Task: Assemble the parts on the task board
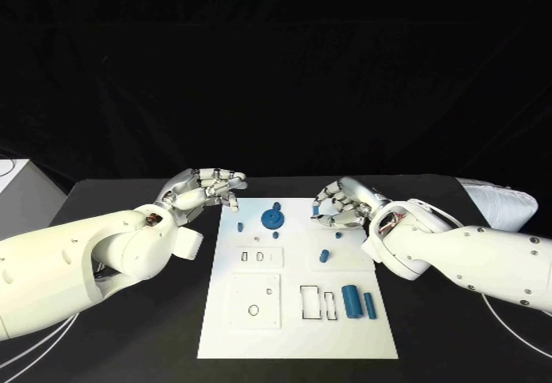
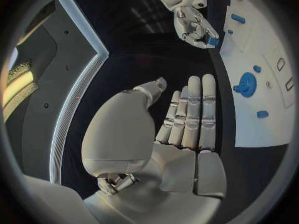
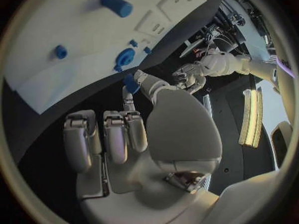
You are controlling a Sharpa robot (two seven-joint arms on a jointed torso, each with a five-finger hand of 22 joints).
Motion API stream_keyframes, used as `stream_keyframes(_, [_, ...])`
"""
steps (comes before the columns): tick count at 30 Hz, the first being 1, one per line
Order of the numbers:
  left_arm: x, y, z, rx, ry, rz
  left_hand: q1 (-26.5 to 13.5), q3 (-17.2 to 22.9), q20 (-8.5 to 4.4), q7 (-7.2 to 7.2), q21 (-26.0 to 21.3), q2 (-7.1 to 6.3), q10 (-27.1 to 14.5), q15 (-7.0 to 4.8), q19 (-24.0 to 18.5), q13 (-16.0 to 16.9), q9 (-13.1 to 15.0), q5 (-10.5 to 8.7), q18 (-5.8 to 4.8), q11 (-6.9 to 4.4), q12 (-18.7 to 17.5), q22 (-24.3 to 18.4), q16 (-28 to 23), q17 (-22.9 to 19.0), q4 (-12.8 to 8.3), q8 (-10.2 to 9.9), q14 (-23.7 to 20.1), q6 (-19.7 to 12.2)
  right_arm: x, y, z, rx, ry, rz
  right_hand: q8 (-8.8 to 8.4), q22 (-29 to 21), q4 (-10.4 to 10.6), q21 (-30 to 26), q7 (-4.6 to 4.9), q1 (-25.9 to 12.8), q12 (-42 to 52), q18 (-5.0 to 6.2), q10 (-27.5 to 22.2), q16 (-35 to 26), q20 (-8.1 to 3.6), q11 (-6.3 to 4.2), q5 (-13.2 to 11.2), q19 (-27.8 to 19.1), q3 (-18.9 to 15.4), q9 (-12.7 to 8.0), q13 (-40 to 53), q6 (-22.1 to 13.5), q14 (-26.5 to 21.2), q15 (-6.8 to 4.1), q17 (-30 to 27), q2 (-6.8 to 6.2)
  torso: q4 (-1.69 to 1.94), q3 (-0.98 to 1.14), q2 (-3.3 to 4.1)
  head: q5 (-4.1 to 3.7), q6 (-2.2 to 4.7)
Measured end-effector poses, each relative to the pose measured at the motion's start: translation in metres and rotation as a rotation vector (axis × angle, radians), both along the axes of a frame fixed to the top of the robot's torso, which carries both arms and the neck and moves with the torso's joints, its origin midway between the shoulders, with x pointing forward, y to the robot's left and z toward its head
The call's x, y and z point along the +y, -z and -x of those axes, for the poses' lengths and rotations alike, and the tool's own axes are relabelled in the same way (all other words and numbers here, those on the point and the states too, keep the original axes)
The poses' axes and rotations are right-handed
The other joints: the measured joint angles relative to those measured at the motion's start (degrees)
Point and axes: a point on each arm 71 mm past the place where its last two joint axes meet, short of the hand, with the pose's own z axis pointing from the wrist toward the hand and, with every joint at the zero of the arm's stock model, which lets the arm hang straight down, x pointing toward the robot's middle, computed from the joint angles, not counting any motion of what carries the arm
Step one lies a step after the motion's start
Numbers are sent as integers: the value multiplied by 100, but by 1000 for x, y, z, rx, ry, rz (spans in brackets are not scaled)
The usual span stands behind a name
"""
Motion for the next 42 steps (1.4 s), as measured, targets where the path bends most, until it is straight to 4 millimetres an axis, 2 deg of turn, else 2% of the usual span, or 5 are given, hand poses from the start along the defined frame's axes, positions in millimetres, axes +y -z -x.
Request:
stream_keyframes(8, [0,0,0,3,1,1,0,0,0,0,0,0,0,0,0,0,0,0,-1,0,0,0,0,0,0,0,0,0,56,3,17,9,-80,12,0,-1,-2,0,-9,-17,0,0,0,0,0,0,38,0,34,0,0,-9,0,0,5,-1,7,-13,-18,41,-59])
stream_keyframes(15, [-1,0,1,6,4,3,0,0,0,0,23,0,0,-20,0,0,6,0,0,0,-21,12,0,0,0,0,-20,0,84,21,33,20,-122,40,1,-1,-26,0,-11,-36,0,0,0,0,0,0,69,0,59,1,0,-11,0,1,4,-6,10,-13,-13,43,-97])
stream_keyframes(17, [-2,0,1,7,4,3,0,0,0,0,23,0,0,-20,0,0,6,0,-1,0,-21,12,0,-1,0,0,-20,0,91,26,35,19,-128,50,1,-1,-23,0,-30,-35,0,0,0,0,1,0,69,0,62,1,0,-30,0,1,4,-5,11,-12,-11,67,-109])
stream_keyframes(25, [-2,0,1,8,5,4,0,0,0,0,22,0,0,-20,0,0,6,0,0,0,-21,12,0,-1,0,0,-20,0,105,39,37,17,-117,87,1,-2,-18,0,-30,-34,0,0,0,0,1,1,105,0,96,1,0,-32,0,1,4,-4,10,-7,-9,116,-163])
stream_keyframes(42, [-2,0,1,9,5,5,0,0,0,0,22,0,0,-20,0,0,5,0,0,0,-21,16,23,4,0,0,-20,0,109,54,35,-16,-102,140,1,2,-18,0,-19,-26,0,0,0,0,1,1,136,0,95,1,-1,-62,1,1,3,2,0,4,-1,104,-233])
